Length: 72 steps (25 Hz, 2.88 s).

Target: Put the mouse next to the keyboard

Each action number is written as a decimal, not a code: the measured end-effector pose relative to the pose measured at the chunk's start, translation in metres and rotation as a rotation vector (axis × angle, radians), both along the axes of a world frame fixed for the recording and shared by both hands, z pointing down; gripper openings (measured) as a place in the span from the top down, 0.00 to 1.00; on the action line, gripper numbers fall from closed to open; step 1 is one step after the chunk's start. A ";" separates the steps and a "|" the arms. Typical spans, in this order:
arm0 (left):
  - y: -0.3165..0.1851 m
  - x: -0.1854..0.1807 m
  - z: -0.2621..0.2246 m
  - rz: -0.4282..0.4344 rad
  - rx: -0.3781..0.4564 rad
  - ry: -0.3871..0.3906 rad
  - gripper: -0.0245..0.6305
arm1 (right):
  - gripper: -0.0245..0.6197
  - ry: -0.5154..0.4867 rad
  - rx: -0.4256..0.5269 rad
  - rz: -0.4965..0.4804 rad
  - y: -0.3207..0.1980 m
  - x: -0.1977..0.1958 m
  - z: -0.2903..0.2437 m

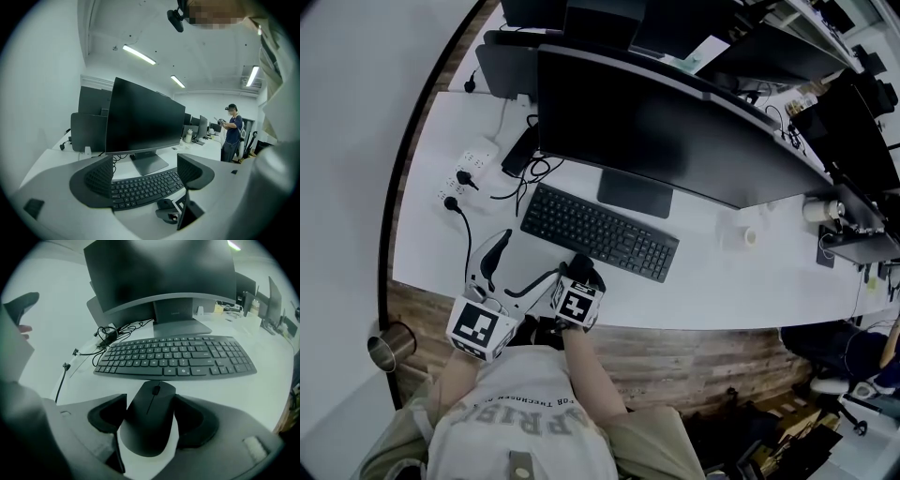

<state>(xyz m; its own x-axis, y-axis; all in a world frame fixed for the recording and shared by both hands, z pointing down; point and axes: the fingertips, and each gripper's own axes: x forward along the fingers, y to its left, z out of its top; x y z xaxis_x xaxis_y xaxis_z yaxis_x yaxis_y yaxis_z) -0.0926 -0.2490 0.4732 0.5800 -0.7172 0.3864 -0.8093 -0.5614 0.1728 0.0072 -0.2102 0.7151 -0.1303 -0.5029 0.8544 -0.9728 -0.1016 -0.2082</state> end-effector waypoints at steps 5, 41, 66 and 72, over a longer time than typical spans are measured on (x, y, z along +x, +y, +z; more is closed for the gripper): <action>0.001 0.000 -0.002 0.001 -0.005 0.006 0.34 | 0.48 -0.011 0.003 0.004 0.000 0.003 -0.001; 0.062 0.151 -0.038 0.266 0.107 0.079 0.34 | 0.49 0.218 0.336 0.211 0.055 0.234 -0.106; -0.020 0.285 0.004 0.031 0.022 -0.011 0.34 | 0.49 0.064 0.107 -0.066 -0.038 0.358 -0.001; -0.027 0.288 0.012 0.008 0.005 -0.024 0.34 | 0.49 0.043 0.080 -0.088 -0.048 0.359 0.007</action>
